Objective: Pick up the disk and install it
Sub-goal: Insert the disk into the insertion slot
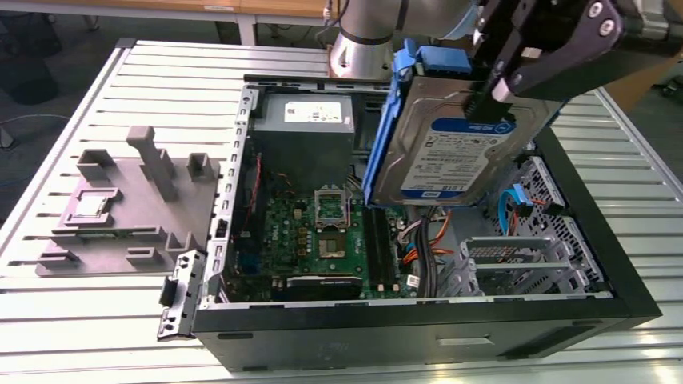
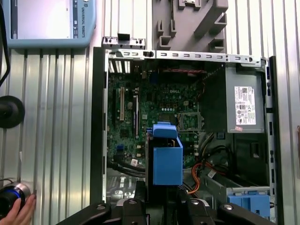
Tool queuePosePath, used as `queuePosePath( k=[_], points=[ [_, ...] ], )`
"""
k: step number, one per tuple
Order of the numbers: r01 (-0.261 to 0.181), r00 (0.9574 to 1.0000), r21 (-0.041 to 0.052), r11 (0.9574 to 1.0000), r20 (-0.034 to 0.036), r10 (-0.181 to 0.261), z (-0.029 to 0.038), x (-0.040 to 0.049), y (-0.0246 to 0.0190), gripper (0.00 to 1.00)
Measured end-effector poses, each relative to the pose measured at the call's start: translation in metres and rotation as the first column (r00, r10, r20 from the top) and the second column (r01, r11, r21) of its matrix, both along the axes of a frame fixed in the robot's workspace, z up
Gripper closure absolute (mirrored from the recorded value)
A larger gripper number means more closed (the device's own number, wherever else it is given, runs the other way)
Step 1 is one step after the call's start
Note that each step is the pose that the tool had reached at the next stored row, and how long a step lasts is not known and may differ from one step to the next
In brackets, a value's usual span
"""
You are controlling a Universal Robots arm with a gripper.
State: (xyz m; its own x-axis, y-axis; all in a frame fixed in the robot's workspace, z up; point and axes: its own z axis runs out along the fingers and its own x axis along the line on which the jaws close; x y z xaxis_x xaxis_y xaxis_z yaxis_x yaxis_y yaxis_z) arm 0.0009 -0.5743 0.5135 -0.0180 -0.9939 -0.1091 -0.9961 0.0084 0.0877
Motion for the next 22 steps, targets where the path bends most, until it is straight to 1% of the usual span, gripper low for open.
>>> queuePosePath(
  k=[5,11,14,22],
  points=[
    [0.000,1.0000,0.0002,1.0000,0.0000,0.000,-0.0016,0.0176,-0.0001,0.65],
    [0.000,1.0000,0.0001,1.0000,0.0000,0.000,-0.0049,0.0343,-0.0001,0.65],
    [0.000,1.0000,0.0001,1.0000,0.0000,0.000,-0.0062,0.0467,-0.0002,0.65],
    [0.000,1.0000,0.0001,1.0000,0.0000,0.000,-0.0088,0.0760,-0.0004,0.65]
  ],
)
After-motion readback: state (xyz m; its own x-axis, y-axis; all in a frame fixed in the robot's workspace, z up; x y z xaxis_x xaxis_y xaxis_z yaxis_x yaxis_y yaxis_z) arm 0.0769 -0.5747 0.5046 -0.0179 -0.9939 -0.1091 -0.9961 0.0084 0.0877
